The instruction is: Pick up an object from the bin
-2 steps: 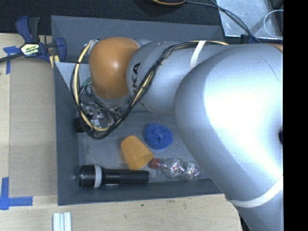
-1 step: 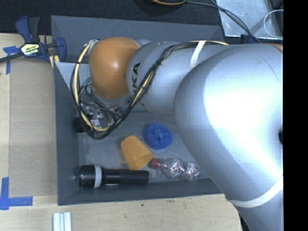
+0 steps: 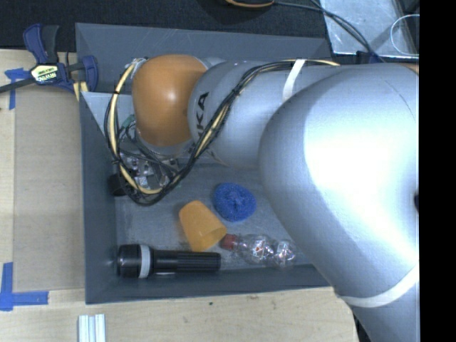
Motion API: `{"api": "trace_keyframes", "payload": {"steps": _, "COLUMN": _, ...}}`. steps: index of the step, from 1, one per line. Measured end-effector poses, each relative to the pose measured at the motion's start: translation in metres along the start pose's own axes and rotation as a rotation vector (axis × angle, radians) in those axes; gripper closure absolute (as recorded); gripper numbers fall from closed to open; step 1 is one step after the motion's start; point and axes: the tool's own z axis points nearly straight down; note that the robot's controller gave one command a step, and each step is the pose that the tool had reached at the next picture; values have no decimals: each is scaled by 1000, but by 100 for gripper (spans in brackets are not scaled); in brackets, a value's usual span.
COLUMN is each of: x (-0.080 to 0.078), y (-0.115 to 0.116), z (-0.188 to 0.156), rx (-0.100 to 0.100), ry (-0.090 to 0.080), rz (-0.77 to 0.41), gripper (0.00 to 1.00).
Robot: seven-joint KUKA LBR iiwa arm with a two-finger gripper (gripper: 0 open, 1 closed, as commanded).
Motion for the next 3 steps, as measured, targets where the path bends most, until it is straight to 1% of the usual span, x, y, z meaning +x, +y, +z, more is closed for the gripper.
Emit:
{"api": "trace_keyframes", "payload": {"steps": 1, "x": 2, "y": 1, "z": -17, "rx": -2, "ry": 7, "rz": 0, "gripper": 100}}
{"api": "trace_keyframes", "payload": {"steps": 3, "x": 0, "y": 3, "z": -62, "rx": -5, "ry": -3, "rz": -1, "gripper": 100}}
